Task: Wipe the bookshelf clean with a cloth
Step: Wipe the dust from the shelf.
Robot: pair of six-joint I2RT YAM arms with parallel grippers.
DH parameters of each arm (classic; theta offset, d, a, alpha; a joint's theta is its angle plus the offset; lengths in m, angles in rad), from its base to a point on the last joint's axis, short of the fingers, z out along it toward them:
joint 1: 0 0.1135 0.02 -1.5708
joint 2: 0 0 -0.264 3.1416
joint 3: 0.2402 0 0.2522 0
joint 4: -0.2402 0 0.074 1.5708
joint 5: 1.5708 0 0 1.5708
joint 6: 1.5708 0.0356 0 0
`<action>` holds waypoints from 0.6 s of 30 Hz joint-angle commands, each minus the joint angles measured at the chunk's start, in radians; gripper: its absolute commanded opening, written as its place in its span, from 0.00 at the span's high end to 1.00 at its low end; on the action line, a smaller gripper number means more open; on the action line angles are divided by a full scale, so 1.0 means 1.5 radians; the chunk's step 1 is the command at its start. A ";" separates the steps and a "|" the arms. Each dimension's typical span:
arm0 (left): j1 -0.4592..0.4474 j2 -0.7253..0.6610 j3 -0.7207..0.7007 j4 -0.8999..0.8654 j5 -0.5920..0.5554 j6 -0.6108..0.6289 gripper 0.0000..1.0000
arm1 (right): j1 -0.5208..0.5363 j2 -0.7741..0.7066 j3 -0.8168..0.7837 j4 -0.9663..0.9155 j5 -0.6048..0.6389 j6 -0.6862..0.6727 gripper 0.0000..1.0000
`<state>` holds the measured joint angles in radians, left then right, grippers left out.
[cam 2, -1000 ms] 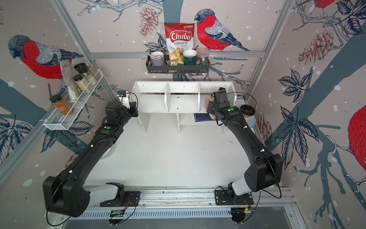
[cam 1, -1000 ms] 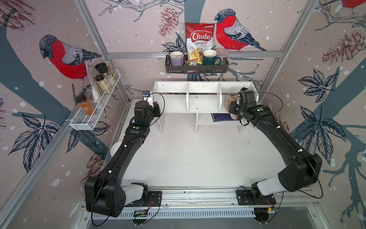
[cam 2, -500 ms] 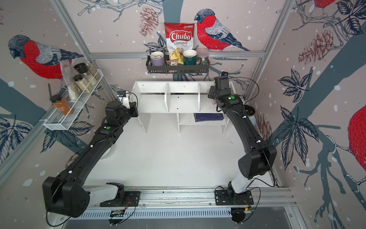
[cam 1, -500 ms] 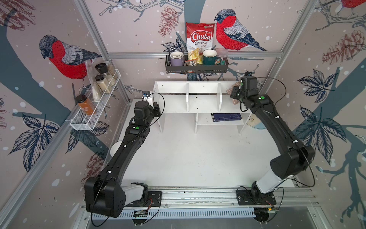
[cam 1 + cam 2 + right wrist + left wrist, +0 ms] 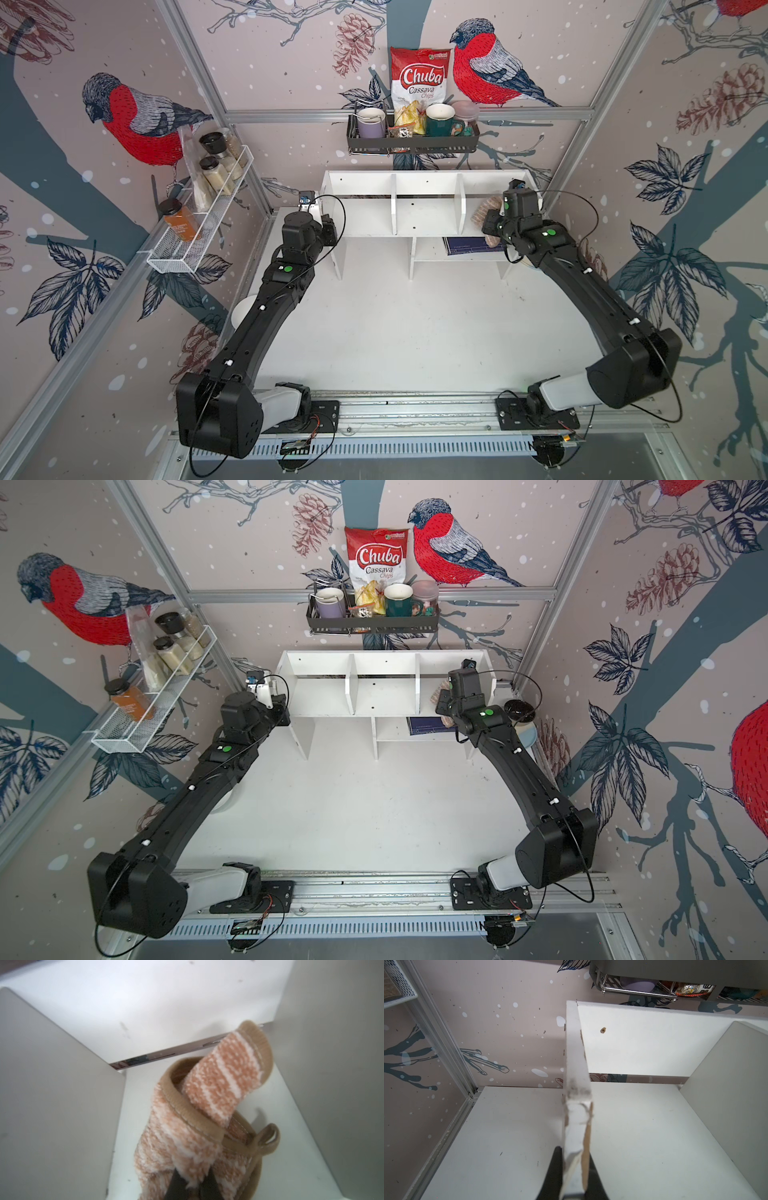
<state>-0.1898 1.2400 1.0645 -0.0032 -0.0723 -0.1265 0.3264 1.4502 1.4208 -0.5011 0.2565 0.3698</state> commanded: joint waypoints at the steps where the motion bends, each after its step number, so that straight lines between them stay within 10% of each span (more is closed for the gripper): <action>1: -0.001 -0.003 0.008 0.017 0.033 -0.090 1.00 | -0.022 0.003 0.011 -0.006 0.055 -0.015 1.00; 8: -0.001 -0.007 0.006 0.018 0.031 -0.090 1.00 | 0.020 0.075 0.197 -0.060 0.114 -0.071 1.00; 18: 0.000 -0.006 0.006 0.018 0.031 -0.091 1.00 | 0.300 0.149 0.412 -0.085 0.296 -0.157 1.00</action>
<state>-0.1905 1.2346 1.0649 -0.0097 -0.0757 -0.1314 0.7059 1.6501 2.0102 -0.6281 0.5823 0.1905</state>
